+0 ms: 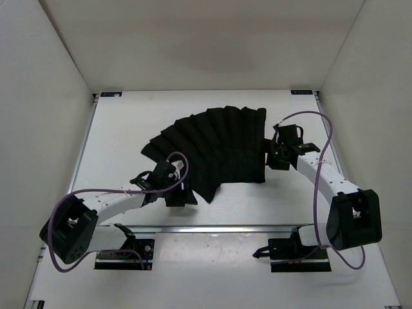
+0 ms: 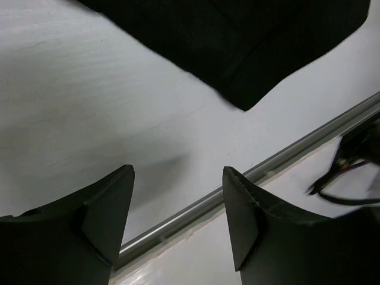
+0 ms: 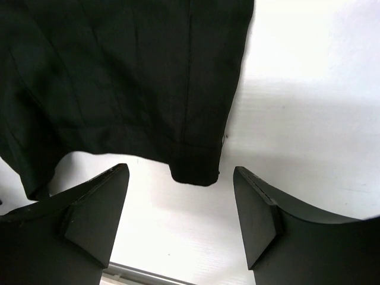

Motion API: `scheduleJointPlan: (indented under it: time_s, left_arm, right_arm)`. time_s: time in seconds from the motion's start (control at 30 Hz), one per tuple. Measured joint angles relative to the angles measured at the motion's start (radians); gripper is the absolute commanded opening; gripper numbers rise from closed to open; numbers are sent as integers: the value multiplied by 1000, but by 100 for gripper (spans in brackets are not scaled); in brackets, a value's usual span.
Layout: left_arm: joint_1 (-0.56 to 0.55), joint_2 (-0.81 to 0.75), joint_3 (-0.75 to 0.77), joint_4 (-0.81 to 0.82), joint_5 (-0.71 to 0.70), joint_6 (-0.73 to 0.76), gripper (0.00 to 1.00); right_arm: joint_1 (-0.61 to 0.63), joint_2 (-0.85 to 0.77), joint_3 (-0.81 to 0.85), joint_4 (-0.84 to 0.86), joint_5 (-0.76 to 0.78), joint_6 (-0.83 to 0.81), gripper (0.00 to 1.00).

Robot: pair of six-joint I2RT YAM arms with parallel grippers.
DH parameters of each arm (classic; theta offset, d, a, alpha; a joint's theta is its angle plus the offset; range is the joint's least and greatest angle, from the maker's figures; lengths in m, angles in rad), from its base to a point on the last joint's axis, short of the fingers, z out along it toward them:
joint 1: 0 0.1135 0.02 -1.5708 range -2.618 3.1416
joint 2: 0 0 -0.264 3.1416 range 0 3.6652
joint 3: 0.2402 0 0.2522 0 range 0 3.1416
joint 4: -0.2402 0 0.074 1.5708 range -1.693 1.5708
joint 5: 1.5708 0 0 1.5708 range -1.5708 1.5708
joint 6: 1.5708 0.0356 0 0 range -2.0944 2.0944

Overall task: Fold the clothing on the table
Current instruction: Flatten the skirt out

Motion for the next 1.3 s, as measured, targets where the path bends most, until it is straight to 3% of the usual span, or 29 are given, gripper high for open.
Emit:
scheduleJointPlan:
  time_s: [0.23,0.5,0.57,0.63,0.67,0.73,1.0,1.3]
  left_arm:
    - [-60,80,-37,226,-37,-245,73]
    - [-148,298,66,385,-65,-427,69]
    - [-156,329,80,414,-68,-462,61]
    - [-160,360,100,418,-80,-484,33]
    - [-162,379,106,417,-89,-497,26]
    - [-161,408,116,413,-99,-501,0]
    - [-122,364,92,367,-119,-476,0]
    - [151,-18,-142,165,-207,-340,1]
  right_arm:
    - [4,-43,-83,32,-28,15,69]
    - [2,-84,-148,65,-40,37,70]
    - [1,-100,-156,74,-42,45,70]
    - [0,-113,-162,83,-42,48,71]
    - [0,-119,-167,89,-43,48,72]
    - [-7,-127,-171,93,-47,48,71]
    - [-30,-127,-193,118,-63,48,71]
    - [10,-93,-200,117,-67,48,71]
